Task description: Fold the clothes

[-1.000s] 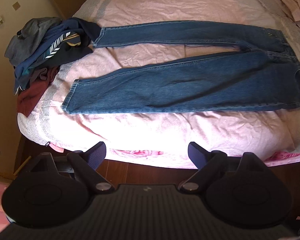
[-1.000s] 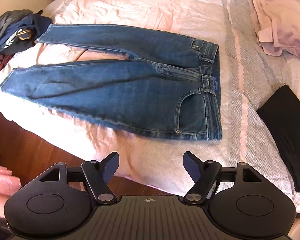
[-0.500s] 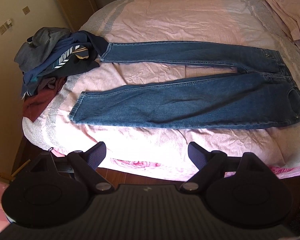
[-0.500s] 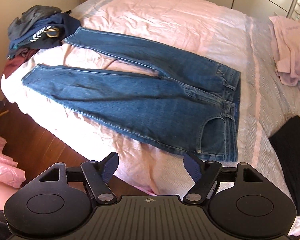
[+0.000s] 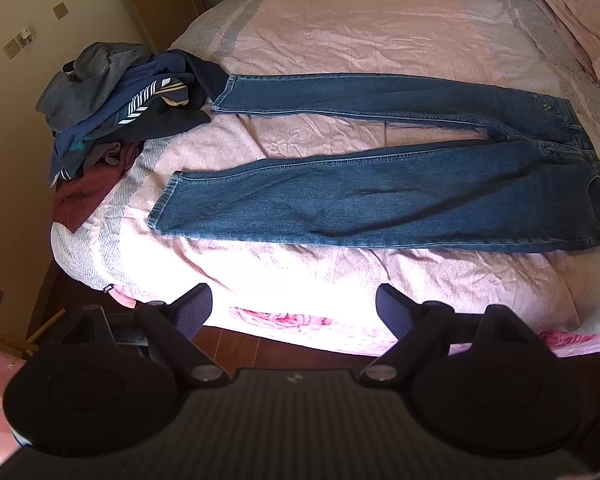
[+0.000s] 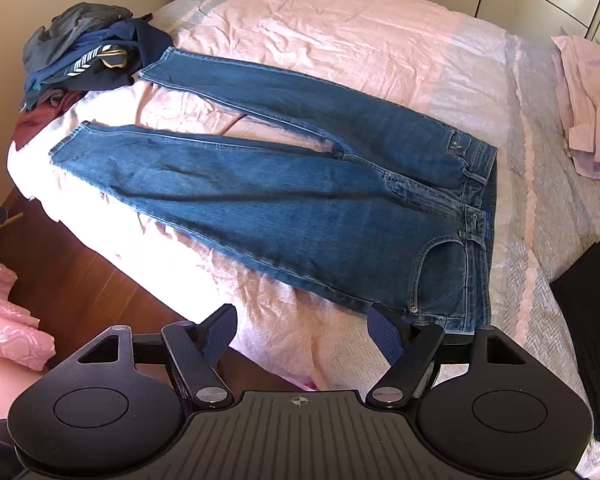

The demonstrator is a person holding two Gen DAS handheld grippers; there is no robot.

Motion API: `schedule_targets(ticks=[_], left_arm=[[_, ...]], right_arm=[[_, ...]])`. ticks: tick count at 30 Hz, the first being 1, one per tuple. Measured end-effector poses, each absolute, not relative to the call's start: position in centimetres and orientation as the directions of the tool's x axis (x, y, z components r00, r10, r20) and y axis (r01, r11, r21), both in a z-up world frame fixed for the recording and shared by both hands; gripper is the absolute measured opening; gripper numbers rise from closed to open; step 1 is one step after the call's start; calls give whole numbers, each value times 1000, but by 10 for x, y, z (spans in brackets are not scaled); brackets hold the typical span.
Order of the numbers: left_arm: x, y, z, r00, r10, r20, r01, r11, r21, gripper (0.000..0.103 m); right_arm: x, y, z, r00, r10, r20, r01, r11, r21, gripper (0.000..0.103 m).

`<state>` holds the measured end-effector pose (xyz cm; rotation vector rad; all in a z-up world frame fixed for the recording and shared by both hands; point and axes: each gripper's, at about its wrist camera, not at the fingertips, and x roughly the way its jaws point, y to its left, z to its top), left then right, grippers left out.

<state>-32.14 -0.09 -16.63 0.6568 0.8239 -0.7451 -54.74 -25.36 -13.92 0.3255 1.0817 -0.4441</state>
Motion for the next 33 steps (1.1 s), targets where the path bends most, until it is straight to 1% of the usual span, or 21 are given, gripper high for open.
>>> schedule_targets(ticks=[3,6,10,13,17,20,21,23,26,28,32,33], left_arm=[[-320,-3,-167,464,-320,-826,793,566,226,87],[-321,-3,-169,485,-331,-810,801,540,259,87],[-316,1,-173,550,-347,-760,810,444,384,86],[-302,5,-192,601,-353,-717,799,281,532,86],[-265,10,-245,643,-360,-676,737,50,674,86],[-237,13,-284,664,-373,-648,658,-120,743,80],[-225,11,-297,661,-376,-650,644,-161,748,76],[-202,8,-324,654,-380,-654,612,-243,753,75],[-168,0,-358,643,-384,-663,573,-333,749,74],[-146,-4,-378,640,-389,-663,537,-391,747,70],[-108,-8,-414,630,-361,-687,493,-498,713,67],[-101,-7,-419,627,-356,-693,489,-513,705,65]], right_arm=[[-548,-256,-142,388,-187,-902,505,862,39,75],[-550,-259,-146,383,-186,-905,509,860,39,75],[-554,-262,-155,373,-227,-900,503,864,-9,75],[-557,-262,-165,330,-328,-885,508,852,-126,75],[-559,-267,-176,338,-404,-850,499,843,-202,75],[-552,-270,-187,348,-418,-839,466,854,-232,73],[-548,-273,-191,335,-417,-845,470,851,-233,62],[-539,-278,-198,310,-404,-861,487,845,-221,50],[-520,-280,-211,265,-409,-873,470,846,-253,50],[-507,-281,-222,224,-407,-886,461,845,-271,50],[-485,-283,-243,155,-409,-899,436,845,-309,50],[-482,-283,-248,144,-409,-901,429,846,-316,50]])
